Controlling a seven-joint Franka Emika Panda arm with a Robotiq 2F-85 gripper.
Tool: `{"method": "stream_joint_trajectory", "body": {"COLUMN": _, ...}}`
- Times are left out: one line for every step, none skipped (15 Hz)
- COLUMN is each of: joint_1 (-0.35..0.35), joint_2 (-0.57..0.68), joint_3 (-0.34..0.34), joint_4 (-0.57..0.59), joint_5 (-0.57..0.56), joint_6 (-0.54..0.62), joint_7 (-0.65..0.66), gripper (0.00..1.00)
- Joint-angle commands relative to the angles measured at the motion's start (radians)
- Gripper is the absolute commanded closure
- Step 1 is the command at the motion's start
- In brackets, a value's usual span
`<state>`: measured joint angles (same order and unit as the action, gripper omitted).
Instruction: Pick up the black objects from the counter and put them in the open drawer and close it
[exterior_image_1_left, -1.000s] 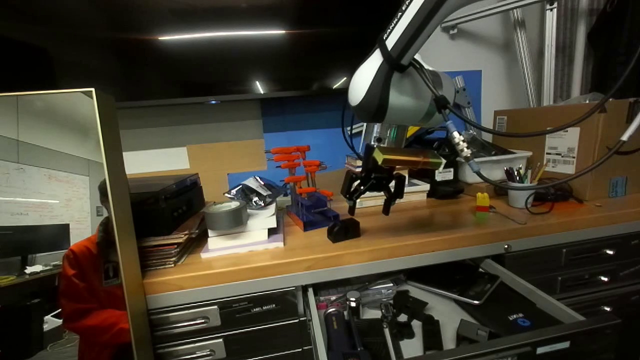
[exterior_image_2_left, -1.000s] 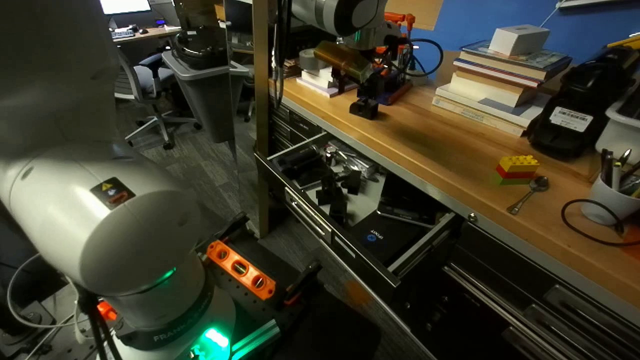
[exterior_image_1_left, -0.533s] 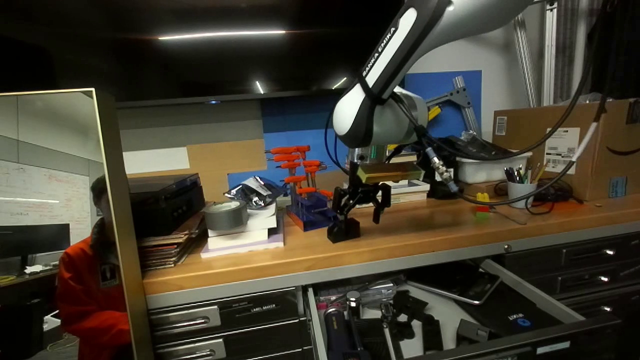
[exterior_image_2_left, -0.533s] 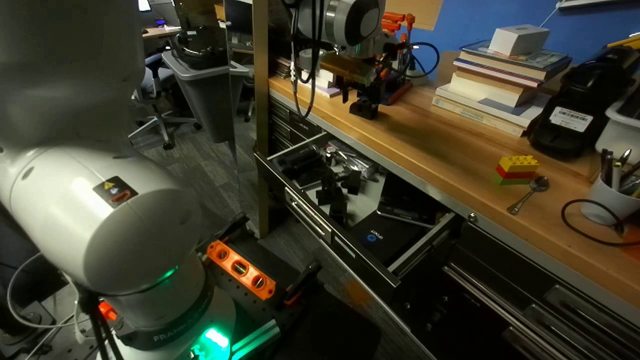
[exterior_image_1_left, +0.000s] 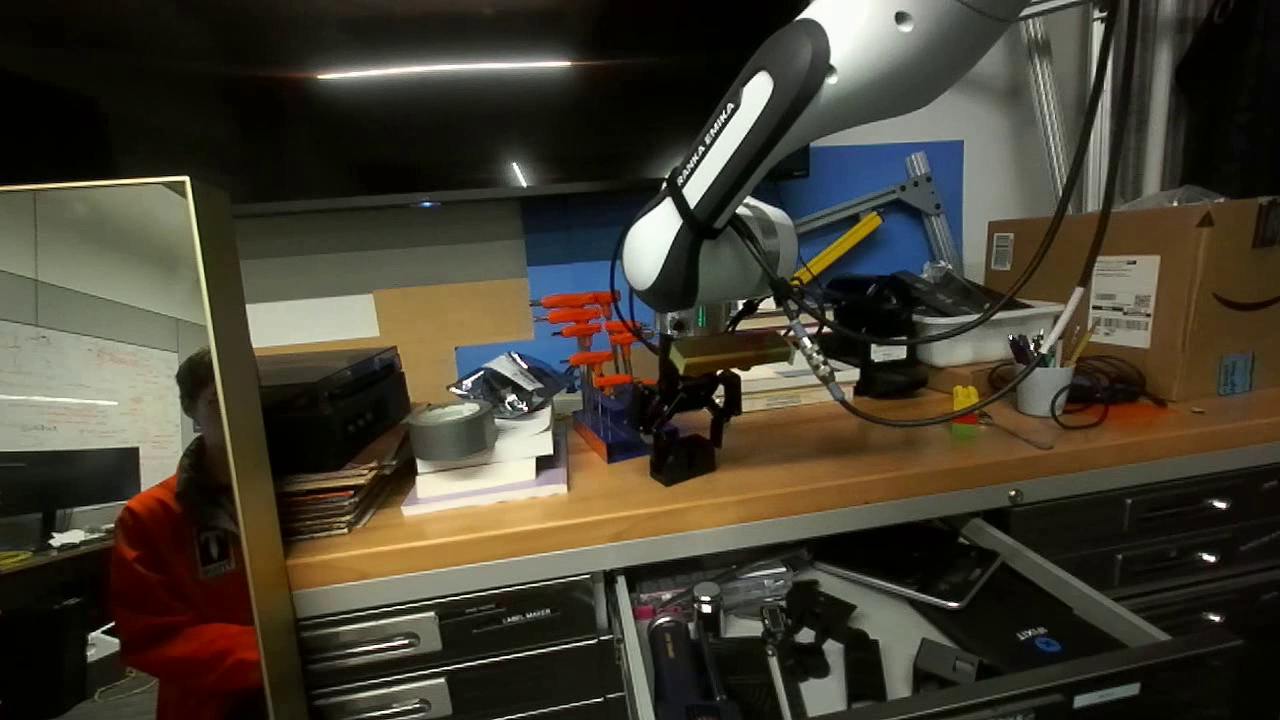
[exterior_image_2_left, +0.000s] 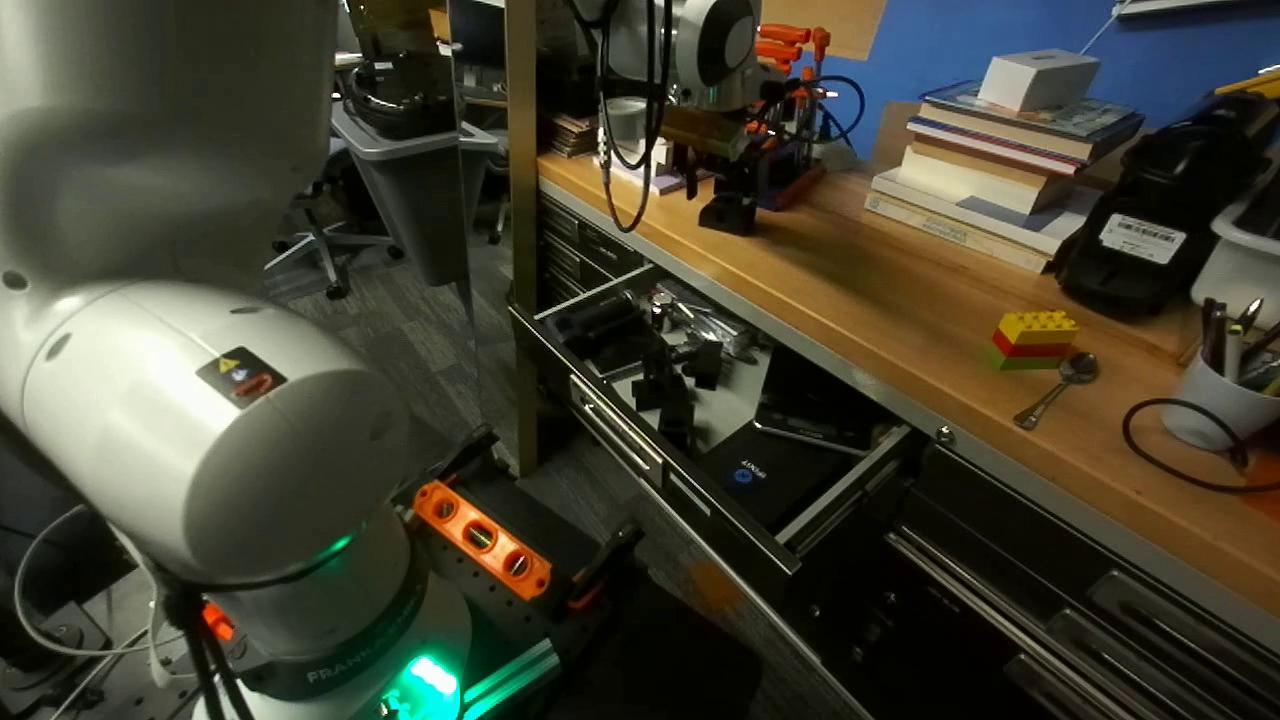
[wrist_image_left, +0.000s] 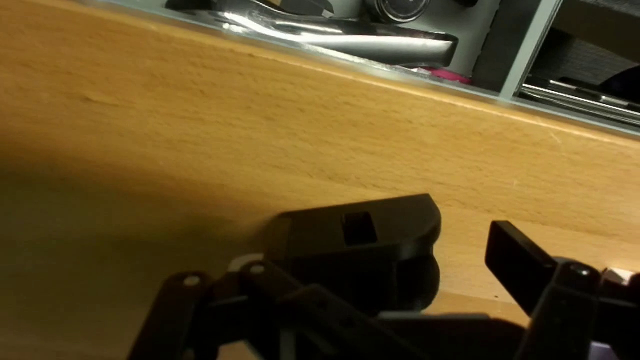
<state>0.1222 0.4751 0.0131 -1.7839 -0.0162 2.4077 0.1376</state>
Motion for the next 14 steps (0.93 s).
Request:
{"method": "stream_joint_trajectory", "body": {"joint_1": 0.021, "joint_2": 0.046, "joint_3": -0.016, "joint_4": 0.094, "joint_5": -0.039, "joint_6": -0.052, "joint_7": 0.044, "gripper": 0.0}}
{"method": "stream_joint_trajectory", "body": {"joint_1": 0.024, "joint_2": 0.053, "joint_3": -0.02, "joint_4": 0.105, "joint_5": -0.046, "joint_6": -0.054, "joint_7": 0.051, "gripper": 0.0}}
{"method": "stream_joint_trajectory", "body": {"joint_1": 0.026, "joint_2": 0.062, "joint_3": -0.024, "joint_4": 0.114, "joint_5": -0.056, "joint_6": -0.055, "joint_7": 0.057, "gripper": 0.0}}
{"method": "stream_joint_trajectory", "body": {"joint_1": 0.03, "joint_2": 0.07, "joint_3": -0.03, "joint_4": 0.123, "joint_5": -0.069, "joint_6": -0.055, "joint_7": 0.064, "gripper": 0.0}}
{"method": "stream_joint_trajectory", "body": {"joint_1": 0.032, "joint_2": 0.076, "joint_3": -0.034, "joint_4": 0.132, "joint_5": -0.084, "joint_6": -0.052, "joint_7": 0.065, "gripper": 0.0}}
{"method": "stream_joint_trajectory", "body": {"joint_1": 0.037, "joint_2": 0.084, "joint_3": -0.042, "joint_4": 0.139, "joint_5": -0.104, "joint_6": -0.047, "joint_7": 0.073, "gripper": 0.0}}
{"method": "stream_joint_trajectory", "body": {"joint_1": 0.038, "joint_2": 0.091, "joint_3": -0.046, "joint_4": 0.148, "joint_5": -0.117, "joint_6": -0.048, "joint_7": 0.071, "gripper": 0.0}}
{"method": "stream_joint_trajectory", "body": {"joint_1": 0.039, "joint_2": 0.098, "joint_3": -0.05, "joint_4": 0.157, "joint_5": -0.13, "joint_6": -0.052, "joint_7": 0.073, "gripper": 0.0}}
{"method": "stream_joint_trajectory", "body": {"joint_1": 0.041, "joint_2": 0.104, "joint_3": -0.054, "joint_4": 0.165, "joint_5": -0.14, "joint_6": -0.053, "joint_7": 0.076, "gripper": 0.0}}
{"method": "stream_joint_trajectory", "body": {"joint_1": 0.043, "joint_2": 0.107, "joint_3": -0.057, "joint_4": 0.171, "joint_5": -0.149, "joint_6": -0.053, "joint_7": 0.076, "gripper": 0.0}}
{"method": "stream_joint_trajectory", "body": {"joint_1": 0.045, "joint_2": 0.109, "joint_3": -0.061, "joint_4": 0.175, "joint_5": -0.159, "joint_6": -0.052, "joint_7": 0.078, "gripper": 0.0}}
{"method": "stream_joint_trajectory", "body": {"joint_1": 0.048, "joint_2": 0.112, "joint_3": -0.065, "joint_4": 0.179, "joint_5": -0.17, "joint_6": -0.05, "joint_7": 0.082, "gripper": 0.0}}
{"method": "stream_joint_trajectory", "body": {"joint_1": 0.052, "joint_2": 0.114, "joint_3": -0.07, "joint_4": 0.182, "joint_5": -0.177, "joint_6": -0.051, "joint_7": 0.092, "gripper": 0.0}}
{"method": "stream_joint_trajectory", "body": {"joint_1": 0.056, "joint_2": 0.117, "joint_3": -0.076, "joint_4": 0.186, "joint_5": -0.185, "joint_6": -0.053, "joint_7": 0.101, "gripper": 0.0}}
